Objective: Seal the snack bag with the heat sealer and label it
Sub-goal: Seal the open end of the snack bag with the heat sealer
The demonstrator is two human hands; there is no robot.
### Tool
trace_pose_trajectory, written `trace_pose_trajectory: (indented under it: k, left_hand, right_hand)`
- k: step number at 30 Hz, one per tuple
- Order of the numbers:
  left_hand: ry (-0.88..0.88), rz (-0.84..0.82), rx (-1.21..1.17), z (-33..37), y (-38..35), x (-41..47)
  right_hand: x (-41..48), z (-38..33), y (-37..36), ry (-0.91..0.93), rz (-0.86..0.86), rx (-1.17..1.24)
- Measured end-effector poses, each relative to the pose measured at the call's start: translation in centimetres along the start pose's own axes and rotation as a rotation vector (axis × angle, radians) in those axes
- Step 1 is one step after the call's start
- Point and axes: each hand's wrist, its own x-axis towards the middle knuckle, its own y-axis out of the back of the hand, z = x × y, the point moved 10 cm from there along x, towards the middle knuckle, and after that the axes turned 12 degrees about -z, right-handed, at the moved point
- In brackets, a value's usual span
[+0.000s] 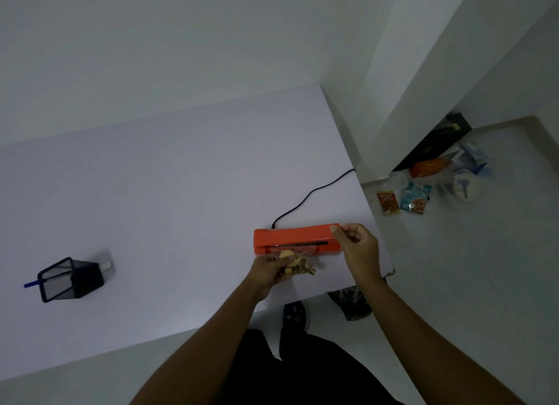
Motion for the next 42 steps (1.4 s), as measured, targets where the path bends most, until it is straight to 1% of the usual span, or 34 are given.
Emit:
trace_pose_trajectory:
  k: [12, 31, 42]
  left_hand:
    - [0.006, 0.005, -0.002, 0.1, -0.3, 0.0]
    - [0.015, 0.026, -0.017, 0.4, 0.0, 0.3]
    - [0.035, 0.017, -0.022, 0.1, 0.2, 0.5]
  right_hand:
    - [0.9, 3.4, -0.2, -0.109, 0.002, -0.03]
    - [1.7, 4.9, -0.4, -0.168, -0.024, -0.014]
    - [2.7, 6.8, -0.1, -0.37, -0.076, 0.112]
